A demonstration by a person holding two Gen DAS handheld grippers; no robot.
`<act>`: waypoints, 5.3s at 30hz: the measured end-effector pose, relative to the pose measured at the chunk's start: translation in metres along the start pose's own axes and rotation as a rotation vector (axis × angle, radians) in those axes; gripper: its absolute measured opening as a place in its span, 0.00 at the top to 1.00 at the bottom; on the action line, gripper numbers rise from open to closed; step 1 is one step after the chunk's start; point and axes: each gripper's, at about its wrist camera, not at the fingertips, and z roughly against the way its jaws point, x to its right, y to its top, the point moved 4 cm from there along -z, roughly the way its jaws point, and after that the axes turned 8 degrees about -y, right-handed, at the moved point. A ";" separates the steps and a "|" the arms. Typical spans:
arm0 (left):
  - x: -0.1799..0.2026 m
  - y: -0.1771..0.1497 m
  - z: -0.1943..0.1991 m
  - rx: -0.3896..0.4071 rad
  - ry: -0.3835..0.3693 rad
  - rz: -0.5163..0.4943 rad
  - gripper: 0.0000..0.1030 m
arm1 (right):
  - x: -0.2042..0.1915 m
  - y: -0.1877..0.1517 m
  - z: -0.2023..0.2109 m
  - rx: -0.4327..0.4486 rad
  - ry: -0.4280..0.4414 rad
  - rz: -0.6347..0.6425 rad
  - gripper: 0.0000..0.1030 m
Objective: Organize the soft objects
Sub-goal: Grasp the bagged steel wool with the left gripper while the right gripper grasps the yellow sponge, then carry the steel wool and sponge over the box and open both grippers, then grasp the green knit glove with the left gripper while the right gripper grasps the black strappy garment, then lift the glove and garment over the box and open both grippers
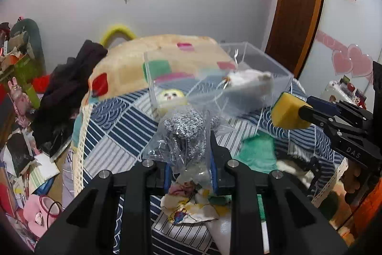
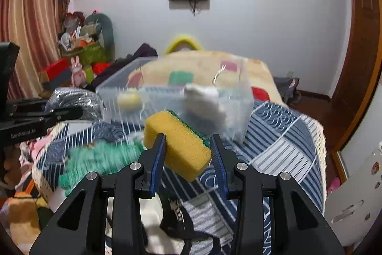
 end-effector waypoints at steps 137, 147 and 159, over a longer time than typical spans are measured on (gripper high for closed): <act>0.028 0.000 0.012 0.037 -0.078 -0.026 0.79 | 0.013 -0.028 0.000 -0.039 -0.014 -0.107 0.88; 0.014 0.028 0.027 0.131 -0.044 0.000 0.79 | 0.014 0.033 0.007 0.103 -0.049 -0.118 0.88; 0.006 0.071 0.002 0.172 -0.008 -0.029 0.79 | 0.010 0.081 -0.008 0.189 -0.080 -0.111 0.88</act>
